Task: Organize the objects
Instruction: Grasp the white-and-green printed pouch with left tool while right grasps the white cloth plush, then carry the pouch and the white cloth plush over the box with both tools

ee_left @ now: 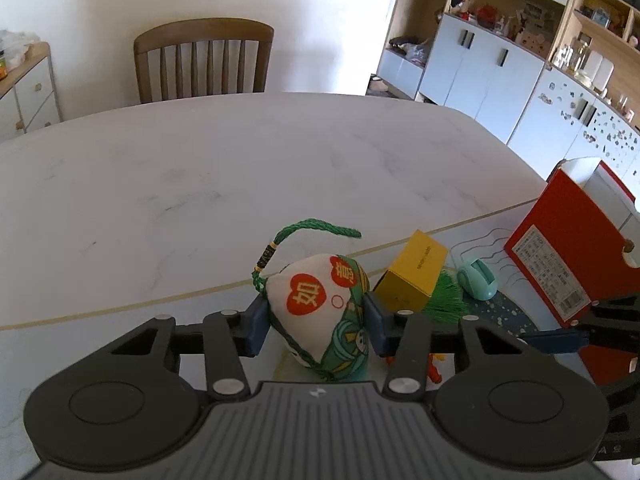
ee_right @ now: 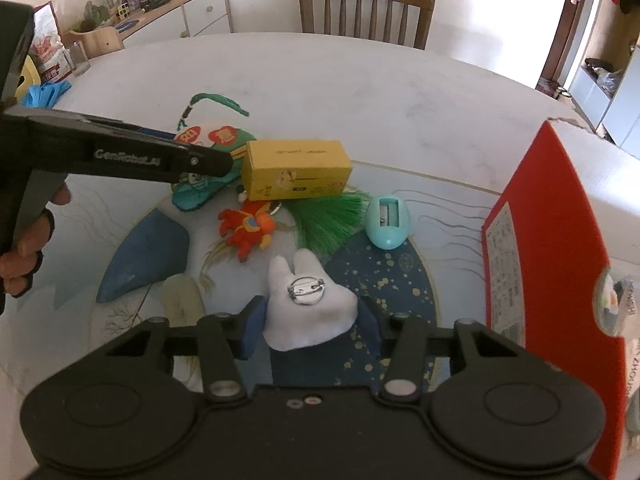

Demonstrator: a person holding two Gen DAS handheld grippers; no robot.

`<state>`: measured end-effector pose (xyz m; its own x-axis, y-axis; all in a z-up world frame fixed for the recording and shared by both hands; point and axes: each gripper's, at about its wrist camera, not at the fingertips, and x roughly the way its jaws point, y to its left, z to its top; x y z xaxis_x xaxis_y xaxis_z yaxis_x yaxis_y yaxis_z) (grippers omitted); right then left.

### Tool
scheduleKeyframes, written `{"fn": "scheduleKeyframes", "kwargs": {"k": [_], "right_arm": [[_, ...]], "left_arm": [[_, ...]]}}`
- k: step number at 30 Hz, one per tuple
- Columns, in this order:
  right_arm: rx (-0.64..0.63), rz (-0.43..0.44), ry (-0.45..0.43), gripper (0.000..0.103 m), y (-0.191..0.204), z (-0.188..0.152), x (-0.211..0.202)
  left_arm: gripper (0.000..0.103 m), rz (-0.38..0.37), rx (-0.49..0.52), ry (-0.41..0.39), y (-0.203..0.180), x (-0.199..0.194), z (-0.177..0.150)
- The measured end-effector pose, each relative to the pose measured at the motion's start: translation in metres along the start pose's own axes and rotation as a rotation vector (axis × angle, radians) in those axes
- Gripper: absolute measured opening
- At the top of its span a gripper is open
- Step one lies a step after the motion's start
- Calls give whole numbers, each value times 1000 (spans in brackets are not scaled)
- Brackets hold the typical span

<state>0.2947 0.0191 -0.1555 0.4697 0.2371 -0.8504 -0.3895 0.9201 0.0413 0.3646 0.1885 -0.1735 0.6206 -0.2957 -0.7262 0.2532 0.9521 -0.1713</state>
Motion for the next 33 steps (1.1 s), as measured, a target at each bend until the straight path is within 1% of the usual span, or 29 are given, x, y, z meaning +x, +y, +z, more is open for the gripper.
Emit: {"fn": "scheduleKeyframes", "kwargs": {"k": [4, 10, 16, 27, 33], "right_arm": [[28, 6, -11, 47, -3, -4, -12], [54, 23, -44, 47, -6, -12, -41], [69, 39, -93, 47, -7, -20, -74], [106, 70, -174, 47, -26, -37, -132], [108, 68, -199, 47, -36, -44, -153]], "left_arm": [[47, 11, -39, 1, 1, -13, -1], [47, 8, -56, -14, -5, -44, -6], [47, 13, -54, -42, -20, -77, -11], [47, -11, -70, -82, -45, -137, -17], [47, -12, -53, -50, -72, -156, -15]]}}
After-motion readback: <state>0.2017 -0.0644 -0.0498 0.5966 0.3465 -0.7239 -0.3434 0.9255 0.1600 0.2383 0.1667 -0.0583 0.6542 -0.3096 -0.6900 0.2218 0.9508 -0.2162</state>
